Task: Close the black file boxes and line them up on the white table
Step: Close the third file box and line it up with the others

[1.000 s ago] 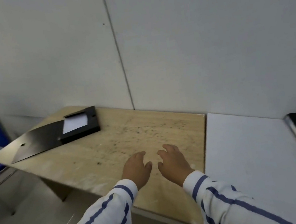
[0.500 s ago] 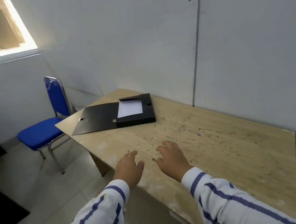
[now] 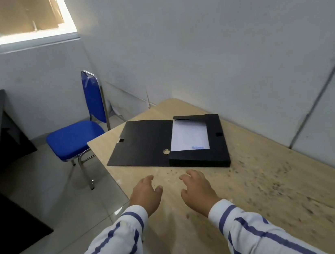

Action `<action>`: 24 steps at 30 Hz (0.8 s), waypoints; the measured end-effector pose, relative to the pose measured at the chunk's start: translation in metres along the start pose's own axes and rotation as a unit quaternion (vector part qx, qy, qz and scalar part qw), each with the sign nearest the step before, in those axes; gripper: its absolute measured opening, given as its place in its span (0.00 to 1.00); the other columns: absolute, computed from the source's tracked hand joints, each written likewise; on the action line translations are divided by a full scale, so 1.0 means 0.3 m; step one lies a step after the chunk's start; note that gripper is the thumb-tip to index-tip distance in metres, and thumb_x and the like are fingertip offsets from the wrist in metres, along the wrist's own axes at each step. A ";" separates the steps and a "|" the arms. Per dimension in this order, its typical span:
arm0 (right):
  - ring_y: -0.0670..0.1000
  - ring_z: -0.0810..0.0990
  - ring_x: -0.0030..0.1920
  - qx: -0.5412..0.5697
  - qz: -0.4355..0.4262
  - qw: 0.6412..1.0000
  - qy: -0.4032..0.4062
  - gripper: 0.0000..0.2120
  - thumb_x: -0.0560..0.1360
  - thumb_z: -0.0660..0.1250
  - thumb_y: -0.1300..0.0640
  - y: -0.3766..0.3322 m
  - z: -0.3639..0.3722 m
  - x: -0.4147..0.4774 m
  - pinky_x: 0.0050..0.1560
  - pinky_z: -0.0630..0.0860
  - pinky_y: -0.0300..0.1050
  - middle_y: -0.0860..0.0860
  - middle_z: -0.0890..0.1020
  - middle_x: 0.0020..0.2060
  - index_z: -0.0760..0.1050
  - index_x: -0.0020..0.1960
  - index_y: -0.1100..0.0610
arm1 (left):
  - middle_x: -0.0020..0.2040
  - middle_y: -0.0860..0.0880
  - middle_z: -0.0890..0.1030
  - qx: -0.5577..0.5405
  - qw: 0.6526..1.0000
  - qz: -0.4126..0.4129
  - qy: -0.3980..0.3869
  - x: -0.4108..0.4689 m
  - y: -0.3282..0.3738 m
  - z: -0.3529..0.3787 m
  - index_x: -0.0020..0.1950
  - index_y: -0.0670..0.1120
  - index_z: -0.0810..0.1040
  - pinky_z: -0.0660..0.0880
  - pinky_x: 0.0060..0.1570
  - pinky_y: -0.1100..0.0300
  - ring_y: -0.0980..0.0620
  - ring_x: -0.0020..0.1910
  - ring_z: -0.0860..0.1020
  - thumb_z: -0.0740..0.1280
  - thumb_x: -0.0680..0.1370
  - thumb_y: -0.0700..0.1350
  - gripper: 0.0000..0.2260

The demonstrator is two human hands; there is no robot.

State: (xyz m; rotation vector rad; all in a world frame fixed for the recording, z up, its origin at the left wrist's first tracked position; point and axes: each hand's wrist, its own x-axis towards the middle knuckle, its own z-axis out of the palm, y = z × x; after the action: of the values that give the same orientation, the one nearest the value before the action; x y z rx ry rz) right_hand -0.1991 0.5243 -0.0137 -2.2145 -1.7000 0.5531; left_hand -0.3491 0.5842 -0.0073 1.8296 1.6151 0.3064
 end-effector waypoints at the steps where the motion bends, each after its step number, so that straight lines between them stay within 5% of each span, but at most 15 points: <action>1: 0.55 0.59 0.74 -0.003 -0.002 1.000 -0.007 0.22 0.77 0.59 0.55 -0.008 0.011 0.035 0.72 0.61 0.51 0.53 0.64 0.73 0.66 0.71 0.53 | 0.73 0.46 0.69 -0.003 1.000 -0.007 -0.003 0.043 -0.016 -0.007 0.73 0.47 0.66 0.70 0.67 0.48 0.42 0.68 0.71 0.62 0.79 0.51 0.23; 12: 0.56 0.54 0.76 -0.028 0.075 0.997 -0.001 0.25 0.77 0.59 0.57 -0.136 0.135 0.455 0.74 0.57 0.52 0.54 0.59 0.75 0.59 0.73 0.53 | 0.70 0.42 0.71 0.008 0.998 -0.065 -0.021 0.602 -0.199 -0.157 0.72 0.45 0.66 0.71 0.65 0.45 0.38 0.65 0.73 0.64 0.77 0.49 0.24; 19: 0.61 0.45 0.77 -0.097 0.207 0.973 -0.001 0.30 0.76 0.59 0.58 -0.165 0.192 0.611 0.74 0.46 0.65 0.55 0.51 0.77 0.51 0.75 0.50 | 0.68 0.40 0.71 0.037 0.994 -0.101 -0.029 0.843 -0.286 -0.227 0.71 0.44 0.65 0.69 0.64 0.45 0.38 0.64 0.71 0.64 0.76 0.48 0.25; 24: 0.60 0.45 0.77 -0.111 0.249 0.962 -0.021 0.29 0.77 0.59 0.59 -0.152 0.213 0.644 0.72 0.44 0.69 0.54 0.54 0.77 0.53 0.75 0.51 | 0.65 0.40 0.72 0.097 0.987 -0.125 -0.023 0.948 -0.282 -0.235 0.68 0.44 0.68 0.67 0.62 0.46 0.37 0.61 0.71 0.62 0.74 0.51 0.23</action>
State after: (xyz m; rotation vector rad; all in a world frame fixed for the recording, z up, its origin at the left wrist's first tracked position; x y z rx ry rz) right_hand -0.2239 0.7226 -0.0730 -2.8343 -1.2629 0.5431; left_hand -0.3980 0.8770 -0.0774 1.7316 1.8728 -0.0063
